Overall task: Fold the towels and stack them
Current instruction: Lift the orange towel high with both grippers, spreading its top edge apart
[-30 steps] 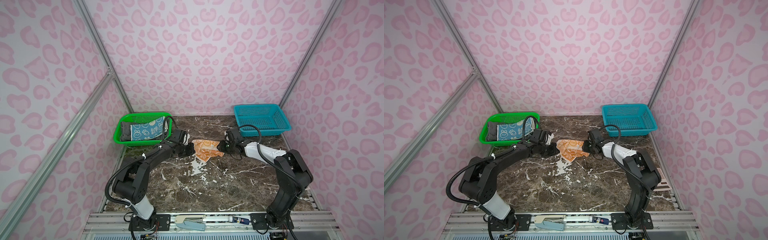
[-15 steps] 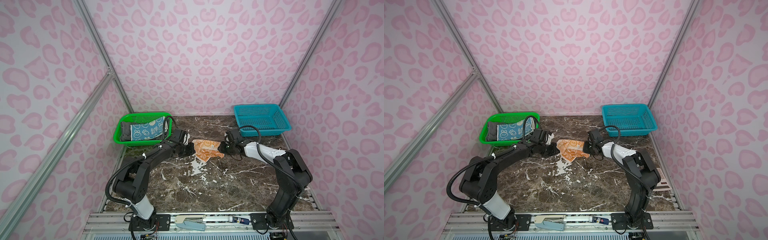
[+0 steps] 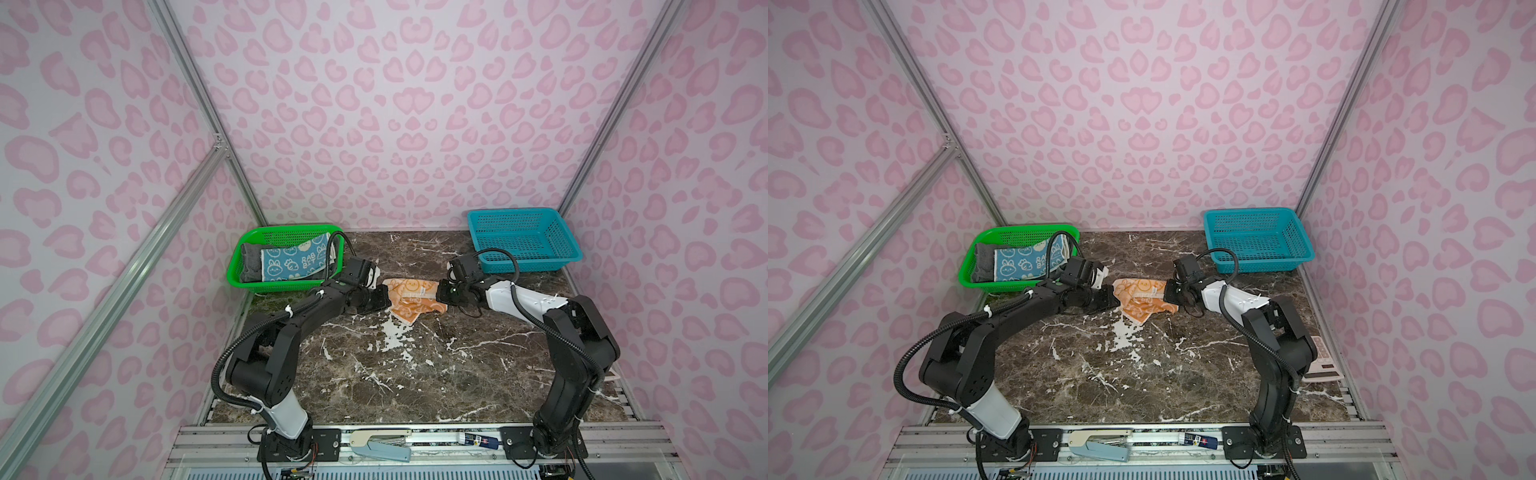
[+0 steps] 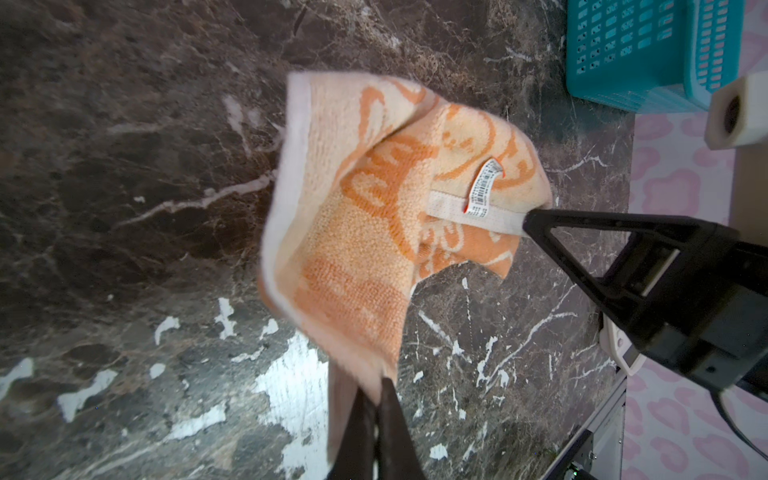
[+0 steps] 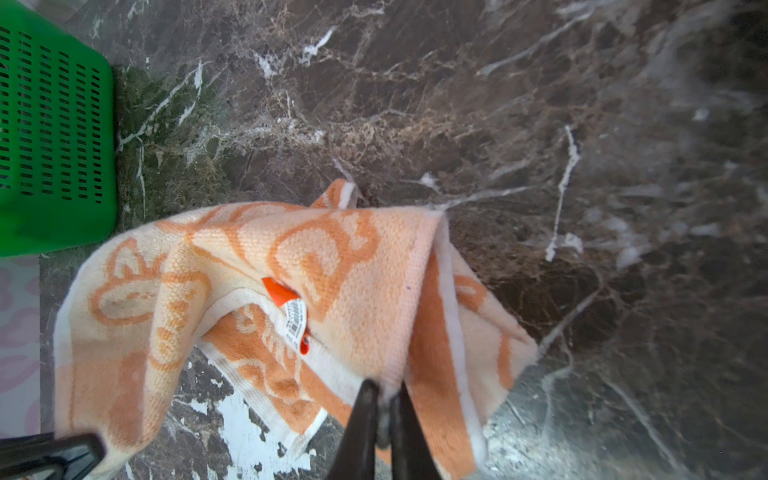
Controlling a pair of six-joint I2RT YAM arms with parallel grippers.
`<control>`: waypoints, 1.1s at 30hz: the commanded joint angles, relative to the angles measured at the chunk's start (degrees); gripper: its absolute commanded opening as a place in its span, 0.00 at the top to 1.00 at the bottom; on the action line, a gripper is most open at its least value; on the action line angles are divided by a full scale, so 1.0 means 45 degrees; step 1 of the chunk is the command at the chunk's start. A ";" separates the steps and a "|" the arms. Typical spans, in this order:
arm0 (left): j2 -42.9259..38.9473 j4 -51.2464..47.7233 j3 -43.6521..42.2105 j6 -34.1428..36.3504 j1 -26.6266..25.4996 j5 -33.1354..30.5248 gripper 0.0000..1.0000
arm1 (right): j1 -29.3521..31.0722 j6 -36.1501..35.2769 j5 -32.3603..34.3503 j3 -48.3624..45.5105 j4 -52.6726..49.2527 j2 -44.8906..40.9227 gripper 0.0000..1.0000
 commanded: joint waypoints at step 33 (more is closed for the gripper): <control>-0.7216 -0.1200 0.5174 0.5335 0.0222 0.3146 0.97 | -0.0002 -0.6795 -0.0693 0.3280 -0.2685 -0.9850 1.00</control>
